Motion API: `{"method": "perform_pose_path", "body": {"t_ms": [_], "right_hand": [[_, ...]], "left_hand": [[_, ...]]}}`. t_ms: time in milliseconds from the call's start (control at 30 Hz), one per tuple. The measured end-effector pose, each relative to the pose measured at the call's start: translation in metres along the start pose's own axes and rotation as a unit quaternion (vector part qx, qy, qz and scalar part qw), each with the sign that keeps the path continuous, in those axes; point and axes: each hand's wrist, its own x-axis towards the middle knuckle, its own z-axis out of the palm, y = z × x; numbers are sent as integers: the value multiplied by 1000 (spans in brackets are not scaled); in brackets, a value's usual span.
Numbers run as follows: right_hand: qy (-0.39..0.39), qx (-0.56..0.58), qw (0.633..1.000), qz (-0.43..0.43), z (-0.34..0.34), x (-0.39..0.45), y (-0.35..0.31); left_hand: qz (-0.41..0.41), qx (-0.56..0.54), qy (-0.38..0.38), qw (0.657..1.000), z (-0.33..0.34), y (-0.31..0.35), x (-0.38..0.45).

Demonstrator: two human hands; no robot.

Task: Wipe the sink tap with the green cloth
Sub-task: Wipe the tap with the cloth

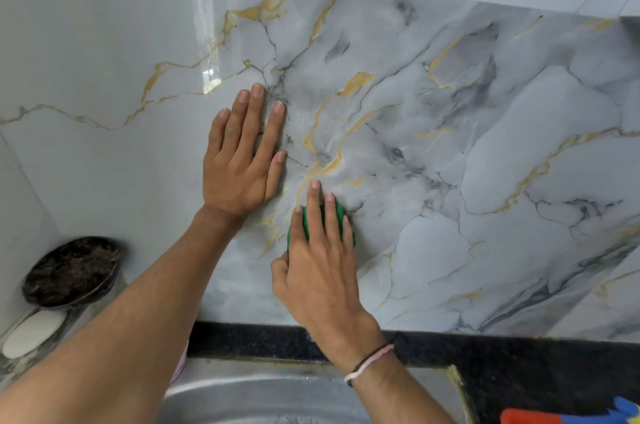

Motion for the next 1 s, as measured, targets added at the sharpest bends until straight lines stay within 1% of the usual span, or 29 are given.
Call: {"method": "perform_pose_path", "body": {"t_ms": [200,333,467,600,733,867,933,967,1000], "right_hand": [[24,13,999,42,5,-11,1],[52,2,998,18,7,-22,0],[130,33,991,-2,16,-42,1],[216,63,974,-27,31,-63,4],[266,100,958,-47,47,-79,8],[285,100,951,-67,68,-101,17],[280,117,948,-99,70,-115,20],[263,145,947,-109,69,-121,23],[238,203,945,-95,64,-127,27]], "left_hand": [[-1,-10,-3,1000,-2,1,0],[-1,-10,2,1000,-2,1,0],[-5,-21,-3,1000,-4,1,0],[-6,-30,-6,1000,-5,1,1],[-8,-33,-8,999,-6,1,1],[-7,-31,-6,999,-5,2,1],[-6,-26,-6,1000,-5,1,1],[-6,-26,-5,1000,-5,0,1],[-6,-28,-4,1000,-5,0,2]]}}
